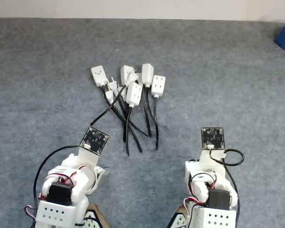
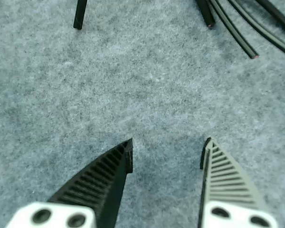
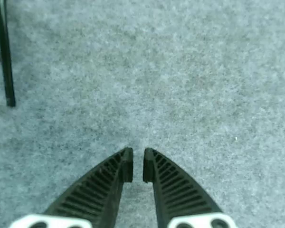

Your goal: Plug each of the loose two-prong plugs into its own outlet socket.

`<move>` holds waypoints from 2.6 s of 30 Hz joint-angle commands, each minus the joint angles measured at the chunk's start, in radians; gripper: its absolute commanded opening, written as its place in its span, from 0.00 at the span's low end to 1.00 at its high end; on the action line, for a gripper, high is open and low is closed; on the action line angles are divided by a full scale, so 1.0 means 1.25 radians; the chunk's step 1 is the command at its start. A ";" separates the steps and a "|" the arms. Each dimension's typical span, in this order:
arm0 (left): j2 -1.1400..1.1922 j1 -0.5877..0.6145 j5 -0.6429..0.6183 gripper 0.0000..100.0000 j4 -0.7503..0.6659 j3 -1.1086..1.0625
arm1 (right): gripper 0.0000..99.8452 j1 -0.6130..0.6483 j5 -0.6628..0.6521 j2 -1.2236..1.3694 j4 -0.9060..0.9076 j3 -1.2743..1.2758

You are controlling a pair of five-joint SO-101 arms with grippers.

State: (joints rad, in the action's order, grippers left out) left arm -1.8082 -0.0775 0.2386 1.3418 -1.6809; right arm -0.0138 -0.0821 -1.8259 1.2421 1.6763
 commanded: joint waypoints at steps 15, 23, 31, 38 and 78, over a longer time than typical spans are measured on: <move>-0.003 -0.008 -0.005 0.24 0.004 -0.010 | 0.06 -0.008 -0.007 -0.006 0.003 0.106; -0.003 -0.008 -0.005 0.24 0.004 -0.010 | 0.06 -0.008 -0.007 -0.006 0.003 0.106; -0.002 -0.017 -0.005 0.24 0.004 -0.010 | 0.06 0.051 -0.005 -0.006 0.003 0.106; -0.002 -0.129 -0.005 0.24 0.004 -0.010 | 0.06 0.181 -0.007 -0.006 0.003 0.106; 0.002 0.228 0.149 0.24 -0.036 0.282 | 0.06 -0.090 -0.211 -0.003 -0.053 -0.099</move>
State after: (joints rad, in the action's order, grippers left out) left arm -1.8082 0.1956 0.4381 1.1561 -1.5551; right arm -0.1166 -0.3307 -1.8259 1.1561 1.6640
